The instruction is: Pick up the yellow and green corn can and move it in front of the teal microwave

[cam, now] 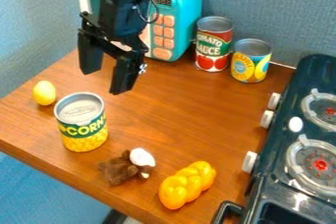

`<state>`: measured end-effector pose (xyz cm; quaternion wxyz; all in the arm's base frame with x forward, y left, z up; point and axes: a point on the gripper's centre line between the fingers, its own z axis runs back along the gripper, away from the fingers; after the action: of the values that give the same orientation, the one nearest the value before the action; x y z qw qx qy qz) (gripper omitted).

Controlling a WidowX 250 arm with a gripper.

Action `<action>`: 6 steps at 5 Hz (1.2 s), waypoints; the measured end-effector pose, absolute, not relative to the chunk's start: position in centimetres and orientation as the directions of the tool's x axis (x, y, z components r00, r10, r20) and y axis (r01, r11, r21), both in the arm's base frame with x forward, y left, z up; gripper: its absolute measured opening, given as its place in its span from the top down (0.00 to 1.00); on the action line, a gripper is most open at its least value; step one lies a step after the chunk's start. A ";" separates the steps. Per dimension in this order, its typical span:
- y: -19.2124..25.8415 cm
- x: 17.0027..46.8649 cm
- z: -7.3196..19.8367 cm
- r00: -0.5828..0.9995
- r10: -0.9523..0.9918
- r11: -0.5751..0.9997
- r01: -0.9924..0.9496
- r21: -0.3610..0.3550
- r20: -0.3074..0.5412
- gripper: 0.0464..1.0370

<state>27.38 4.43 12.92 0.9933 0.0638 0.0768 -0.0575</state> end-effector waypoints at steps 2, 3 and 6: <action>5.4 25.6 9.2 0.980 -0.087 0.996 0.089 0.007 -0.178 0.03; 6.2 25.0 8.6 0.992 -0.091 0.996 0.091 -0.008 -0.081 0.03; 8.5 22.0 8.5 0.947 0.092 0.995 -0.072 0.074 -0.309 0.03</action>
<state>22.03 8.55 8.51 0.9861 0.0309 0.1581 0.0417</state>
